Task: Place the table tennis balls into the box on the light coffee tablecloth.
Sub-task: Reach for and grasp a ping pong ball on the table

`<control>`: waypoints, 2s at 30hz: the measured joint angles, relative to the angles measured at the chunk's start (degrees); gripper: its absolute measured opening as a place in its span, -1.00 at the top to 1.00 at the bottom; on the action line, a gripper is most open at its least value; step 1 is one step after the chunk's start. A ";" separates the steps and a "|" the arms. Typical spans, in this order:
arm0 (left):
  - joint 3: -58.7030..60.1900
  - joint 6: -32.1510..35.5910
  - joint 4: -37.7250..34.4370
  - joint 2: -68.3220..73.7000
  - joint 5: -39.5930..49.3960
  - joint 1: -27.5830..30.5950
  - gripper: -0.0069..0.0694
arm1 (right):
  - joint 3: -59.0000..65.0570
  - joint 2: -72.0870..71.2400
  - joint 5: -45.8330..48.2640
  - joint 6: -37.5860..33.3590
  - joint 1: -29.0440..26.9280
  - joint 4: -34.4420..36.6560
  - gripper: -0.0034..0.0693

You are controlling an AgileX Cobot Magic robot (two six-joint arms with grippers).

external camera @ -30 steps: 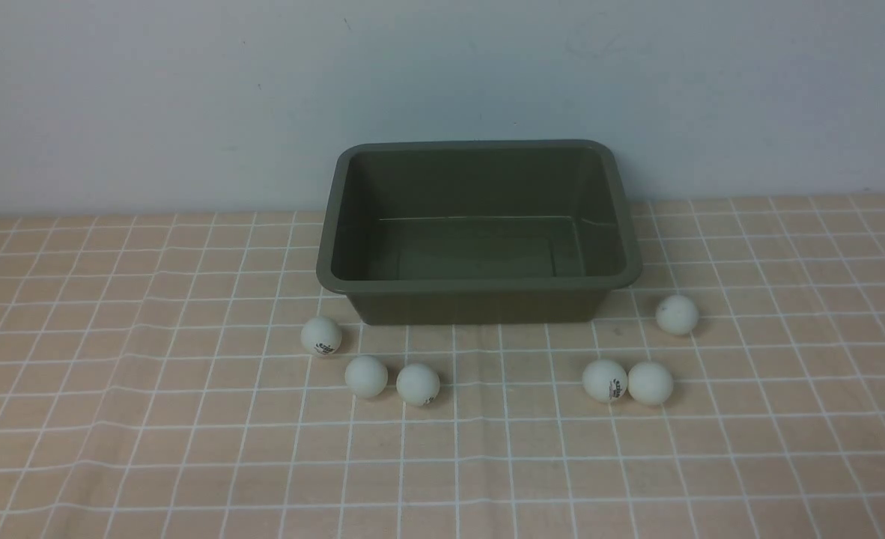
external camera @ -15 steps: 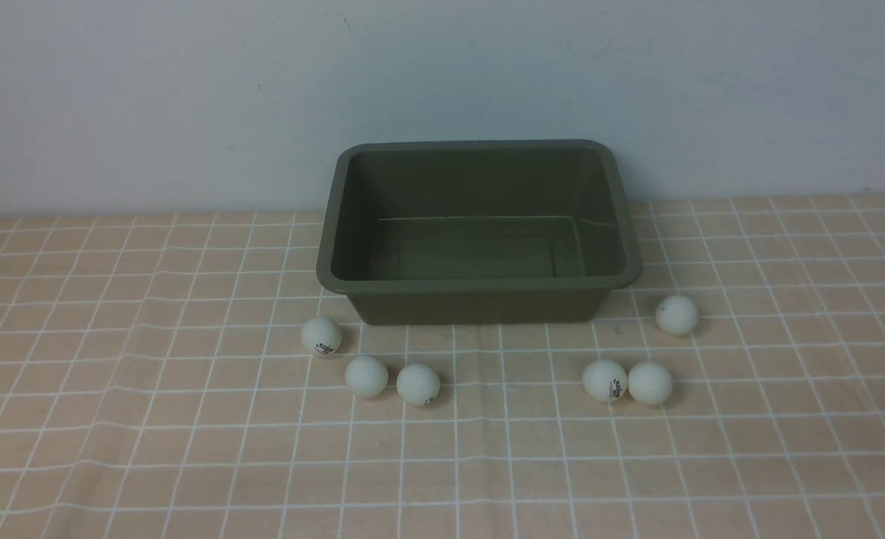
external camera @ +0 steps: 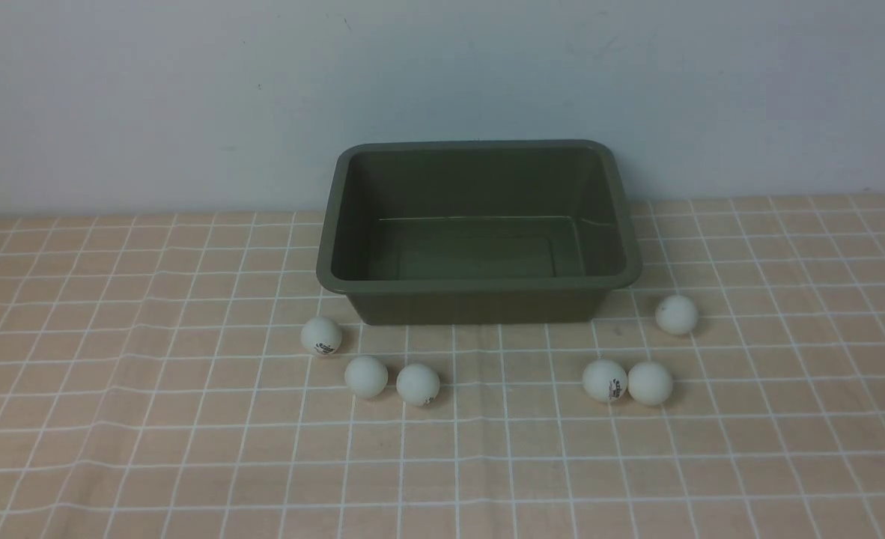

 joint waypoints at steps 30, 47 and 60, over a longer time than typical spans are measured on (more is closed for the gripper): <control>0.45 -4.99 -23.70 0.00 -10.05 0.00 -0.10 | 0.00 0.00 0.58 0.14 0.00 0.80 -0.15; -9.47 4.57 -37.14 1.80 -1.80 0.00 -0.10 | 0.00 0.00 1.99 -7.36 0.00 7.32 -0.15; -28.78 23.18 -37.05 20.12 12.41 0.00 -0.10 | -3.82 10.73 6.82 -27.01 0.00 25.77 -0.15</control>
